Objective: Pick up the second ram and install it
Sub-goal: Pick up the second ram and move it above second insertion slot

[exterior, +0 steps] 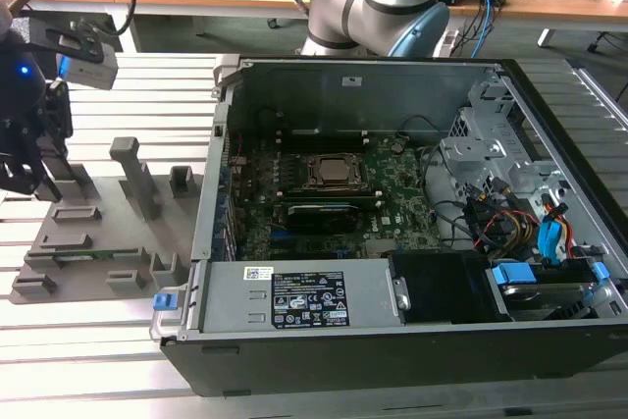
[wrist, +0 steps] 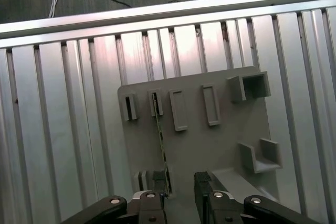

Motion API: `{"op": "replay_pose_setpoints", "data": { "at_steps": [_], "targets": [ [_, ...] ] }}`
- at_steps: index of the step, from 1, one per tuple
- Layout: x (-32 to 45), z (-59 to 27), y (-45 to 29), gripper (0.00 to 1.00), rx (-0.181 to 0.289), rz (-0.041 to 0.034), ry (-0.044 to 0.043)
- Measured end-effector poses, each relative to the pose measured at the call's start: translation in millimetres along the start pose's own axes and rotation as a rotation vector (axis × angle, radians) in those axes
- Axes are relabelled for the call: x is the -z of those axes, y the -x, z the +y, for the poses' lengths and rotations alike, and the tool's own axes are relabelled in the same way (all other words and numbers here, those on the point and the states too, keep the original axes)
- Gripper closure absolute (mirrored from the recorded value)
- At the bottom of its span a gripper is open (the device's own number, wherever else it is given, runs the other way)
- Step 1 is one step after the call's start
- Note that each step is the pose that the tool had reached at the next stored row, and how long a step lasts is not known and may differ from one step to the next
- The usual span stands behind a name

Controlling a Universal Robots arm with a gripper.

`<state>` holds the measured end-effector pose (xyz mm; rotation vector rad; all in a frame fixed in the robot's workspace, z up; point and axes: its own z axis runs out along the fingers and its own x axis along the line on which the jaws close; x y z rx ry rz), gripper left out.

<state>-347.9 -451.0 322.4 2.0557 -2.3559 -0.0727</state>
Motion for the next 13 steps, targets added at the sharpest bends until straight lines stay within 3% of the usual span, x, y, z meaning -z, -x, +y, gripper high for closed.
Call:
{"op": "replay_pose_setpoints", "data": {
  "at_steps": [9, 11, 13],
  "targets": [
    [-9.4, -0.4, -0.2, 0.64, 0.001, 0.0001, 0.0001],
    [-20.0, -0.9, -0.4, 0.64, 0.002, 0.0001, 0.0000],
    [-22.6, -1.0, -0.4, 0.64, 0.002, 0.0001, 0.0000]
  ]
}}
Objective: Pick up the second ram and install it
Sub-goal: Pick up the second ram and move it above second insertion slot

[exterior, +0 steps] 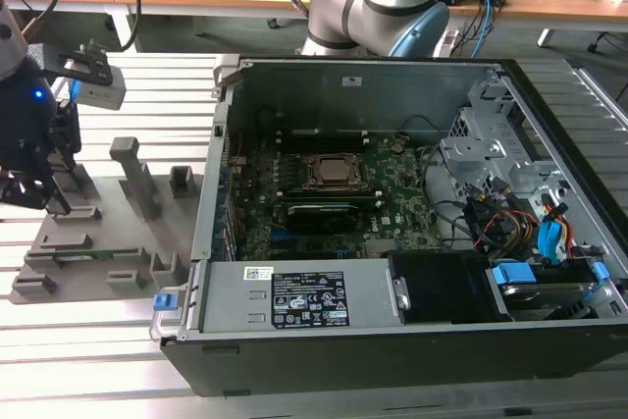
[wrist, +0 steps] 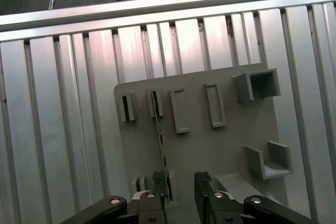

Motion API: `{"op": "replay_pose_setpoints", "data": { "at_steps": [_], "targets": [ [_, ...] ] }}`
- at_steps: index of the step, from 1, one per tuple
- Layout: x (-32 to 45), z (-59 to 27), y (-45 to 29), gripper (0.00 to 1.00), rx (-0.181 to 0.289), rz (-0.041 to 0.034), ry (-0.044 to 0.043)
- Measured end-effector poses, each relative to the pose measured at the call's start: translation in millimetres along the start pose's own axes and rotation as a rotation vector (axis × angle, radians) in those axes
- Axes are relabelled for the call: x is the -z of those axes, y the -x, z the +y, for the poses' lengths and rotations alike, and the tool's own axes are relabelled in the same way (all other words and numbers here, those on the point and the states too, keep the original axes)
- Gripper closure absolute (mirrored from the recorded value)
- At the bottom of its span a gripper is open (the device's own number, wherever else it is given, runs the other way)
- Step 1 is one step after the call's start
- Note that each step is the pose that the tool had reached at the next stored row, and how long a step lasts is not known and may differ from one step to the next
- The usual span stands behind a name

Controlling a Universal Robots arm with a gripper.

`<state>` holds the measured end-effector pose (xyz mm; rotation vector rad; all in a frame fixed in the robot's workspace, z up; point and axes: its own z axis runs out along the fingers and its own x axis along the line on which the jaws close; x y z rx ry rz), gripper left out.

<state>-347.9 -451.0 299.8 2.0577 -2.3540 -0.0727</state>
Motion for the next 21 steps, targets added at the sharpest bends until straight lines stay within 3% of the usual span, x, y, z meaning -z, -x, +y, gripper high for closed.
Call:
{"op": "replay_pose_setpoints", "data": {
  "at_steps": [10, 21],
  "targets": [
    [-14.9, -0.7, -0.3, 0.64, 0.001, 0.0000, -0.0001],
    [-25.0, -1.1, -0.5, 0.64, 0.002, 0.0001, 0.0000]
  ]
}}
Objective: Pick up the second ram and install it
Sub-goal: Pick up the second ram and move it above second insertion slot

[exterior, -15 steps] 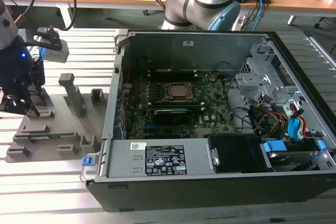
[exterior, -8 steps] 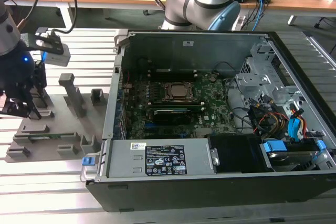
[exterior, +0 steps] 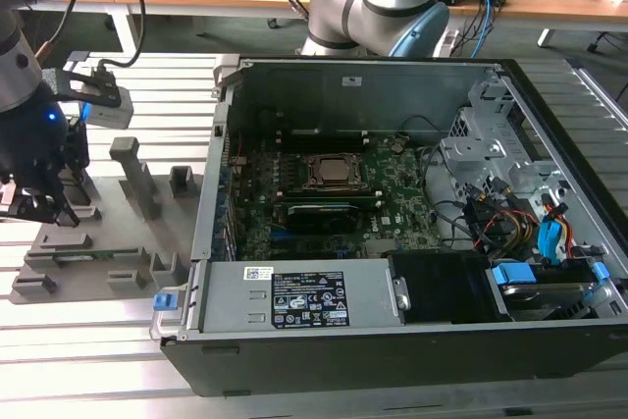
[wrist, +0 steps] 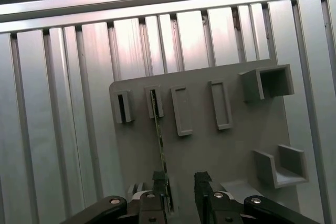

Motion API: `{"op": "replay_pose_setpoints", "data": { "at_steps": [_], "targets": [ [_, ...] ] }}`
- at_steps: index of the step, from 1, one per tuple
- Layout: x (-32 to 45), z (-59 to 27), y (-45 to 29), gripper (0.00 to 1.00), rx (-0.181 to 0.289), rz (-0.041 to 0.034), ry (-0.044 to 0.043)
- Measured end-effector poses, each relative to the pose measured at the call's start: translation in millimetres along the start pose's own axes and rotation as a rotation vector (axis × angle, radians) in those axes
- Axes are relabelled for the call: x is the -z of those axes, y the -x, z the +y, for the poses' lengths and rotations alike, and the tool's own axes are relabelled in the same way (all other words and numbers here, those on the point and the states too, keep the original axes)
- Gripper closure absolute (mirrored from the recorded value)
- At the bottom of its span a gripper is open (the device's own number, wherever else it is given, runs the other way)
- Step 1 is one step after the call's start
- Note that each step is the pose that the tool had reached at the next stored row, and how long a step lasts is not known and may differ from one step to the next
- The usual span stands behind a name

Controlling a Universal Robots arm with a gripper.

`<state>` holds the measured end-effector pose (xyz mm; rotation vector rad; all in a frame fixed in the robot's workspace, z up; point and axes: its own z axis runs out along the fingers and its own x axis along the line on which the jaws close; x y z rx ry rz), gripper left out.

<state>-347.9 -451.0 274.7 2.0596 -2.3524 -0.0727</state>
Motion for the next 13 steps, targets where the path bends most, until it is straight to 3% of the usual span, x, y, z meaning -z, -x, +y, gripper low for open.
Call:
{"op": "replay_pose_setpoints", "data": {
  "at_steps": [13],
  "targets": [
    [-13.5, -0.6, -0.3, 0.64, 0.001, 0.0001, 0.0001]
  ]
}}
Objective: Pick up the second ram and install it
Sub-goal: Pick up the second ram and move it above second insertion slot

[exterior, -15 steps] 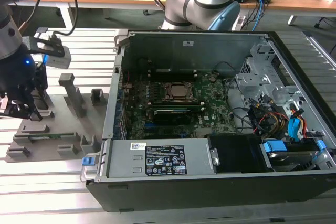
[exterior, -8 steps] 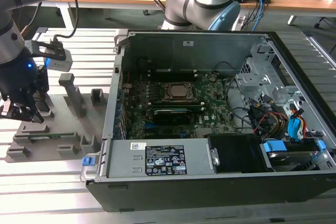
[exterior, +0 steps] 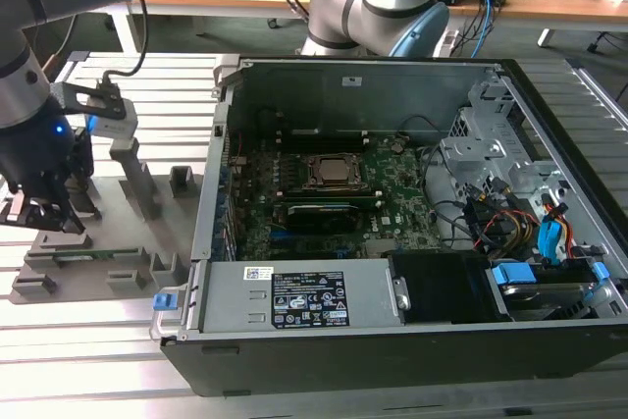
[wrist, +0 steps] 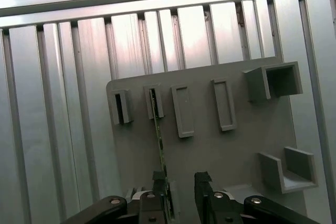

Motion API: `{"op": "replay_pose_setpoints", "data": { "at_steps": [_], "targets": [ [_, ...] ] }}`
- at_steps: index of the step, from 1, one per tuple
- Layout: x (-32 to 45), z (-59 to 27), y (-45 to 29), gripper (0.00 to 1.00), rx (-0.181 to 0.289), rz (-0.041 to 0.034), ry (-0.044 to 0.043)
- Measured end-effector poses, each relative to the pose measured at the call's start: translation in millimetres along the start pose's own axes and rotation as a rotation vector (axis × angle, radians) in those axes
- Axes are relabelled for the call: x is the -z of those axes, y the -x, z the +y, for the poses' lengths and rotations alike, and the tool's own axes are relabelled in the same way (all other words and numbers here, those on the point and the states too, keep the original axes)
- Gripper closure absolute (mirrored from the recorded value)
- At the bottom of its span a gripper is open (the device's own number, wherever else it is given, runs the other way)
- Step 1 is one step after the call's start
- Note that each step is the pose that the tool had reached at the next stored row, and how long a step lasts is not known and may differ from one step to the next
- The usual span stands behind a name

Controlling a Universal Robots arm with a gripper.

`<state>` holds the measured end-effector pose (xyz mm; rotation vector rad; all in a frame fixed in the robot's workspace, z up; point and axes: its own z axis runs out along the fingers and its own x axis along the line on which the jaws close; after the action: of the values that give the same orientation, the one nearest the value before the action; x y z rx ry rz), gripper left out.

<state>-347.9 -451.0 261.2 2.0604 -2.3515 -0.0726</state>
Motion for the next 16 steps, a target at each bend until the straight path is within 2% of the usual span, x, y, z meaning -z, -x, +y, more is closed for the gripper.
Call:
{"op": "replay_pose_setpoints", "data": {
  "at_steps": [12, 16],
  "targets": [
    [-16.1, -0.7, -0.3, 0.64, 0.001, 0.0000, 0.0000],
    [-18.7, -0.8, -0.4, 0.64, 0.001, 0.0000, 0.0000]
  ]
}}
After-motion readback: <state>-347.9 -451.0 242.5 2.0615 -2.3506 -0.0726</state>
